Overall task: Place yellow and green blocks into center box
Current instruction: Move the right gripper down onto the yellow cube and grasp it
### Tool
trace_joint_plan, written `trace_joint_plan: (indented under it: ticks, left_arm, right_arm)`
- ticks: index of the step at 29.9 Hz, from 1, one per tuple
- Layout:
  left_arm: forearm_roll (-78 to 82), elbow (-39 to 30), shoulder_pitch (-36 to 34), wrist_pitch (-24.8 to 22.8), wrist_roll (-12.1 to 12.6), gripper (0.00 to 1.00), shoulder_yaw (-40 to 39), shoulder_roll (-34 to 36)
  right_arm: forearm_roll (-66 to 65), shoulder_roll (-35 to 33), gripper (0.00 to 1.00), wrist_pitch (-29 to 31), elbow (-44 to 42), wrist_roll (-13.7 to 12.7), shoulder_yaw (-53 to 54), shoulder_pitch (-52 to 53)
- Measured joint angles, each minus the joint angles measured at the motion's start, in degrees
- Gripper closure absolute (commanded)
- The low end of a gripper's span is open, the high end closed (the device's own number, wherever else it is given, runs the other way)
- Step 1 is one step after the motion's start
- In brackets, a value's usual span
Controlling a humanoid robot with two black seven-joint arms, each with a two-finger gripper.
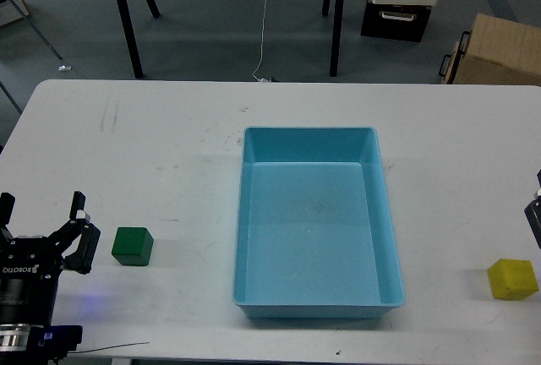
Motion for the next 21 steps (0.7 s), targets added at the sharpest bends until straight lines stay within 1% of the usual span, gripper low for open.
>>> trace_joint_plan:
  ticks: [7,10,11,13,16,18,21]
  left_arm:
    - [0.05,0.0,-1.45,0.0,-1.59,0.0,-0.11,-1.8]
    - [0.08,0.0,-1.83,0.0,-1.42,0.0,-0.11,-1.69]
    - [0.09,0.0,-2.12,0.0,-1.29,0.0,-0.07,-1.55]
    - [0.09,0.0,-2.77,0.0,-1.18,0.0,-0.02,-0.98]
    - [0.1,0.11,-4.08,0.0,-1.15,0.0,0.02,-0.56]
    - [0.15,0.2,-5.42,0.0,-1.14,0.0,0.11,-0.45]
    - [0.43,0.29,-7.28,0.0,-1.07,0.0,0.17,-0.42]
  right_arm:
    - [-0.29,-0.67,0.0,0.0,-0.25,-0.26,-0.24,0.43]
    - [-0.44,-3.84,0.0,0.0,-1.36,-0.84,0.18,1.0]
    - [-0.47,-6.21,0.0,0.0,-1.94,-1.62,0.03,1.54]
    - [-0.5,-11.95,0.0,-0.16,-2.88,-4.05,-0.66,3.22]
    - [-0.75,-21.93,0.0,-2.28,-4.35,-7.59,-3.57,7.6]
    - [-1.74,-29.6,0.0,-3.98,-5.48,-8.6,-7.37,11.98]
    - [-4.73,-40.62,0.0,-7.23,-6.69,-8.89,-15.9,20.73]
